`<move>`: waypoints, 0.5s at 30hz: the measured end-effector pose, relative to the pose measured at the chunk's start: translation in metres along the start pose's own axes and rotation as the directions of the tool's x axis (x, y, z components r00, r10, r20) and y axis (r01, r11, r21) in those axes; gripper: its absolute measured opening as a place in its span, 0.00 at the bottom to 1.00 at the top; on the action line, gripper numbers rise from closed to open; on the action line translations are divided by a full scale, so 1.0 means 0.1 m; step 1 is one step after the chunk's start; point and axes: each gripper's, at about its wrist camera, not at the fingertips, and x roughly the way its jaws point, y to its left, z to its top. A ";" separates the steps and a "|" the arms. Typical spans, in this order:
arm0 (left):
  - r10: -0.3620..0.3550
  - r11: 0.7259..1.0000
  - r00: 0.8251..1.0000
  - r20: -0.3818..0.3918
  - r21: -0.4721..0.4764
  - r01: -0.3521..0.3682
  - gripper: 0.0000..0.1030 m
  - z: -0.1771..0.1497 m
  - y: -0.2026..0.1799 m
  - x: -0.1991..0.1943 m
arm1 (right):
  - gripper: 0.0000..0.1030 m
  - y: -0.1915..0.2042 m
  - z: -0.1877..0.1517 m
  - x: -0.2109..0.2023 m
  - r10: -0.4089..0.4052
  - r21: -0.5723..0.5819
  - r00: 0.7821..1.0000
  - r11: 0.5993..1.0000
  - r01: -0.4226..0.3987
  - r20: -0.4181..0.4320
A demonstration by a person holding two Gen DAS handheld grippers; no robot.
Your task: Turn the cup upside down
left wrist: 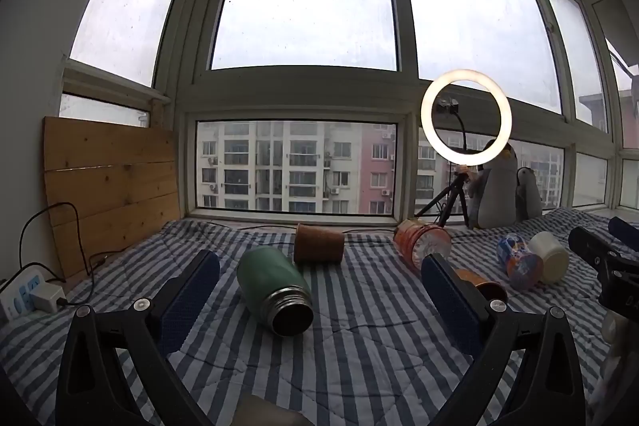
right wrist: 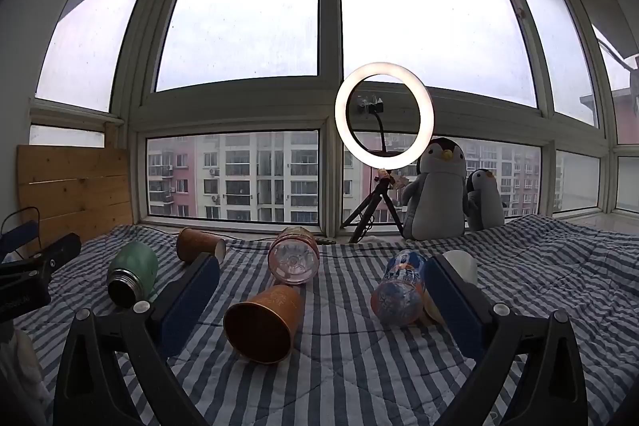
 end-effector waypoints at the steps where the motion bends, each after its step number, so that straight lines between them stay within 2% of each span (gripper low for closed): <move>1: -0.001 1.000 1.000 0.001 0.000 0.001 1.00 0.01 -0.01 0.01 | 0.98 0.00 0.00 0.00 0.000 0.000 1.000 1.000 0.000 0.000; 15: -0.001 1.000 1.000 0.001 0.001 0.001 1.00 0.01 -0.03 0.00 | 0.98 0.00 -0.01 0.01 0.001 0.002 1.000 1.000 -0.001 0.000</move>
